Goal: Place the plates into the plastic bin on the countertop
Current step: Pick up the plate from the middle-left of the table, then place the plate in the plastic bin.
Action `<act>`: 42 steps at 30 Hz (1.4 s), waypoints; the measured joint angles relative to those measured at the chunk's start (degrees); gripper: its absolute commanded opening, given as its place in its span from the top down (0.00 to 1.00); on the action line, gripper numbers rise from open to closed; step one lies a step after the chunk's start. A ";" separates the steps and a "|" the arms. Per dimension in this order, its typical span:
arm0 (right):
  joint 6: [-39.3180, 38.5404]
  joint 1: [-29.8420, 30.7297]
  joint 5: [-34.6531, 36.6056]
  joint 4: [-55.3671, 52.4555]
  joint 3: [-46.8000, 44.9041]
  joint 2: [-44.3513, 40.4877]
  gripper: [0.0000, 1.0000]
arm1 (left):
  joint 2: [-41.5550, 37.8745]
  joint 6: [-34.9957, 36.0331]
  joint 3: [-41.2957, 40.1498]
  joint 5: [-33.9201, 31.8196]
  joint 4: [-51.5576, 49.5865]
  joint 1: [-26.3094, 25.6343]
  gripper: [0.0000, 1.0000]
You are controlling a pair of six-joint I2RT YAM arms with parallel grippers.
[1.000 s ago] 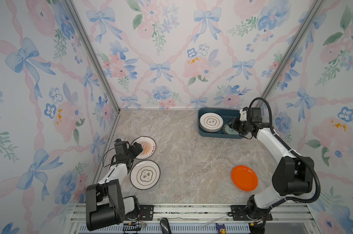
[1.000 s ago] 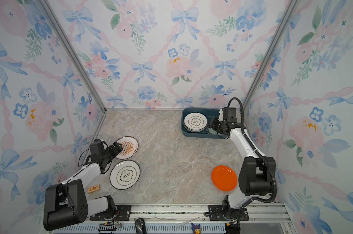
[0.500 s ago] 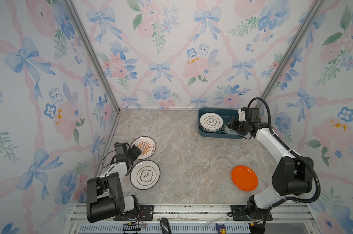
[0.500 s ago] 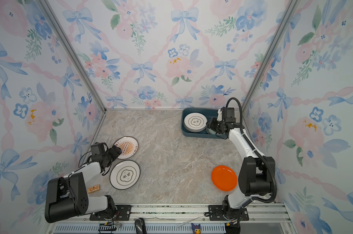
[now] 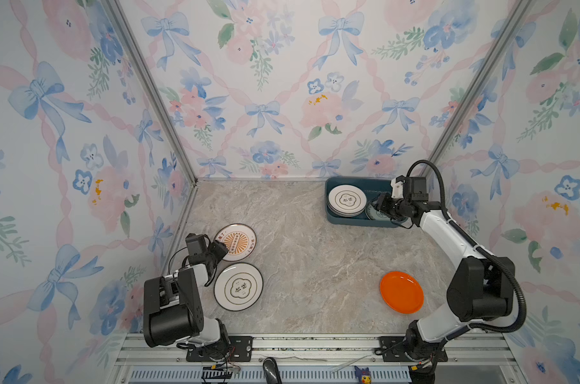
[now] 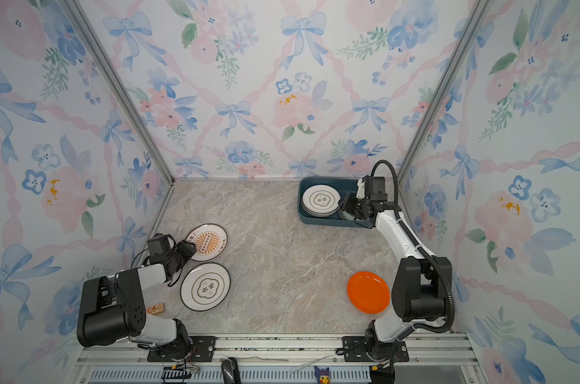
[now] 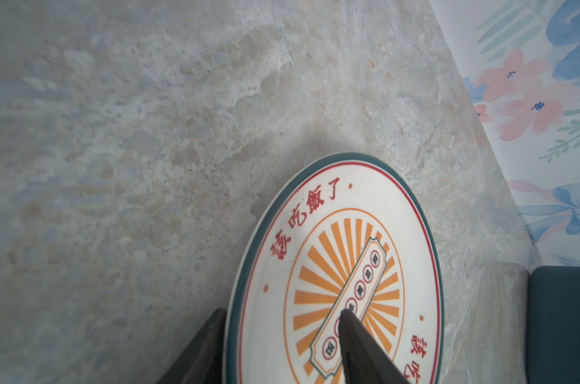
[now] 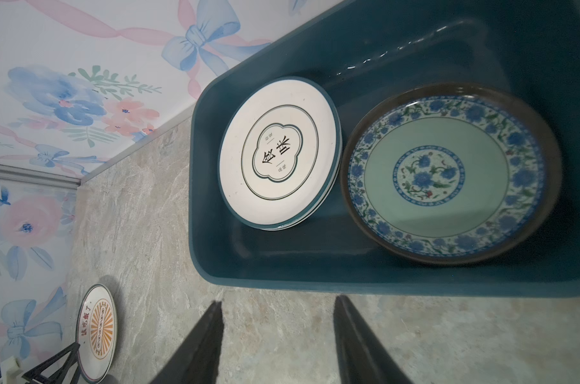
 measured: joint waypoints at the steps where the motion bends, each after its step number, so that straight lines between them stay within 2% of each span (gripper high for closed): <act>1: 0.00 0.00 -0.09 0.11 0.00 0.00 0.48 | 0.61 -0.09 -0.02 0.26 0.90 0.09 0.58; 4: 0.02 0.00 -0.44 0.42 -0.22 0.00 0.48 | 2.03 -0.17 -0.35 1.14 2.89 0.39 0.73; 14: 0.46 0.26 -2.67 1.09 -2.86 -0.24 0.48 | 2.99 -0.15 -1.05 4.13 4.66 0.52 0.92; 17: 0.48 0.76 -3.19 1.11 -3.52 -1.14 0.48 | 2.99 -0.63 -1.07 5.60 6.14 0.52 1.00; 23: 0.63 2.64 -5.55 1.81 -8.81 -7.67 0.47 | 2.99 -1.57 -1.07 8.39 7.89 0.52 1.00; 29: 2.12 5.88 -10.73 4.44 -14.58 -12.28 0.38 | 2.60 -3.17 -0.13 10.21 8.26 -1.14 1.00; 36: 6.05 15.32 -15.02 11.87 -19.45 -13.18 0.30 | -0.11 -4.79 2.40 10.91 5.77 -10.25 1.00; 42: 9.84 21.84 -17.31 20.31 -21.03 -9.88 0.28 | -1.90 -6.36 6.86 14.95 4.81 -18.67 1.00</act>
